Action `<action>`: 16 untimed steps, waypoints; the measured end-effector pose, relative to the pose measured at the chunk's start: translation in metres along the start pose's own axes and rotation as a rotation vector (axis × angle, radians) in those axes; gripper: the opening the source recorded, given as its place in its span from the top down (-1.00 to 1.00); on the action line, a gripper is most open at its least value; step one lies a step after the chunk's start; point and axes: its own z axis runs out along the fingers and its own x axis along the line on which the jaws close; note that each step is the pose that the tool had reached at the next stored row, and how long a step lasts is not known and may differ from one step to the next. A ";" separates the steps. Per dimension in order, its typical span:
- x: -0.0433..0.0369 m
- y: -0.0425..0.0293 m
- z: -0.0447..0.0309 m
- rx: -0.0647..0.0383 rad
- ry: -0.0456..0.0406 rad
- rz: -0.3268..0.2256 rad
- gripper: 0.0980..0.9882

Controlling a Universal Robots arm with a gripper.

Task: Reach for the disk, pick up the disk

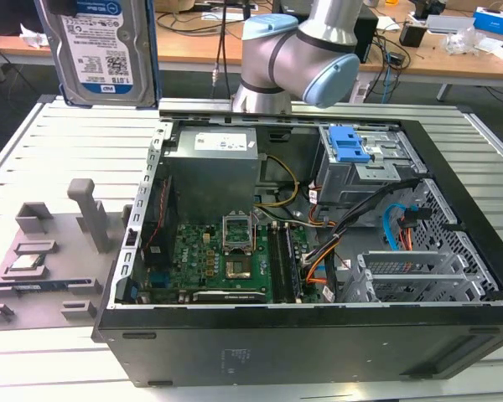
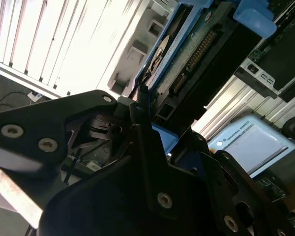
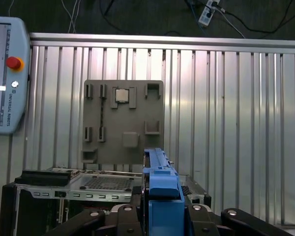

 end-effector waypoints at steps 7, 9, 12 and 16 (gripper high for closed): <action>0.0006 -0.0192 -0.0014 0.000 0.0000 0.000 0.39; 0.0008 -0.0249 -0.0018 0.000 -0.0001 0.000 0.39; 0.0011 -0.0365 -0.0027 0.000 -0.0001 0.000 0.39; 0.0021 -0.0708 -0.0052 0.000 0.0000 0.000 0.39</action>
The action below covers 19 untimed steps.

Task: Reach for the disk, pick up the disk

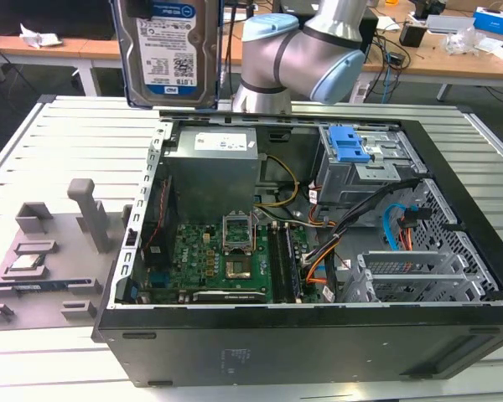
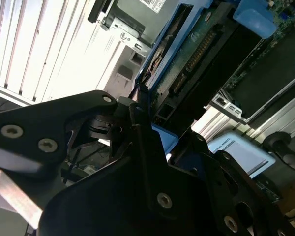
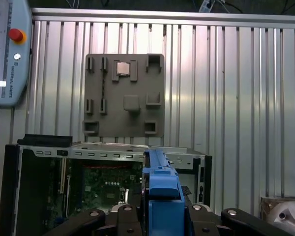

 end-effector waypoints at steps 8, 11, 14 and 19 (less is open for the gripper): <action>0.0007 -0.0224 -0.0017 0.000 0.0000 0.000 0.39; 0.0009 -0.0301 -0.0022 0.000 0.0000 0.000 0.39; 0.0012 -0.0396 -0.0029 0.000 -0.0001 0.000 0.39; 0.0019 -0.0620 -0.0045 0.000 0.0000 0.000 0.39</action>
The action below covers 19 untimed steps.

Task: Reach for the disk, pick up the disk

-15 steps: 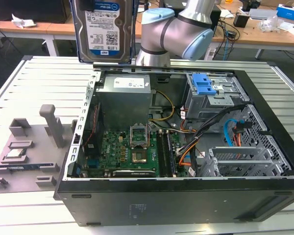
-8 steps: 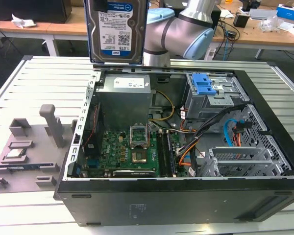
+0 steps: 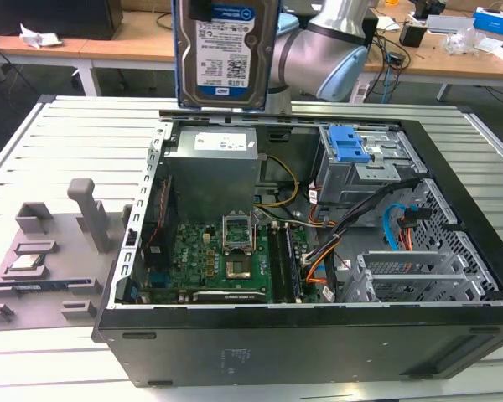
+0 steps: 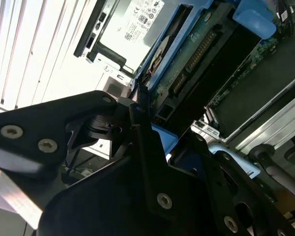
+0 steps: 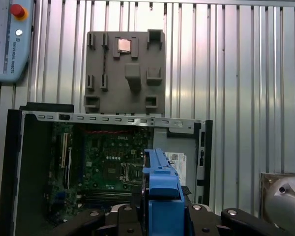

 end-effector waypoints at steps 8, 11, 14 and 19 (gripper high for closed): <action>0.0010 -0.0386 -0.0026 0.000 -0.0098 -0.001 0.39; 0.0011 -0.0455 0.0013 0.000 -0.0099 -0.001 0.39; 0.0010 -0.0523 0.0058 -0.001 -0.0099 -0.001 0.39; 0.0010 -0.0548 0.0071 -0.001 -0.0098 -0.001 0.39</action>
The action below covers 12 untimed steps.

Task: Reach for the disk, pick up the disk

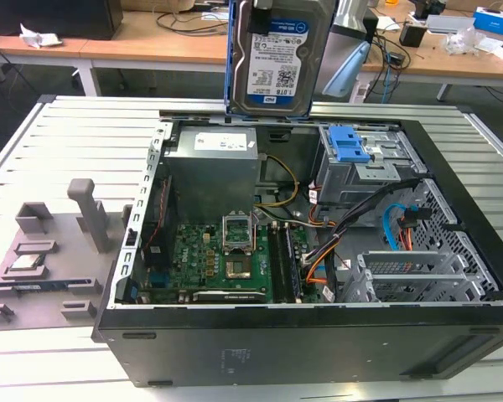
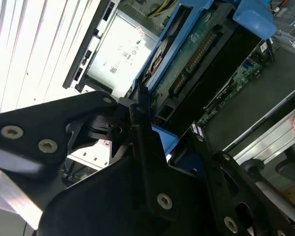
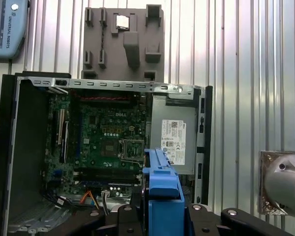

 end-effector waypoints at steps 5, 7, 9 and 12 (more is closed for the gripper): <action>0.0055 0.0001 0.0000 0.000 0.0000 0.000 0.39; 0.0076 0.0002 0.0001 0.000 -0.0001 0.000 0.39; 0.0094 0.0003 0.0001 0.000 0.0000 0.000 0.39; 0.0136 0.0004 0.0001 0.000 0.0000 0.000 0.39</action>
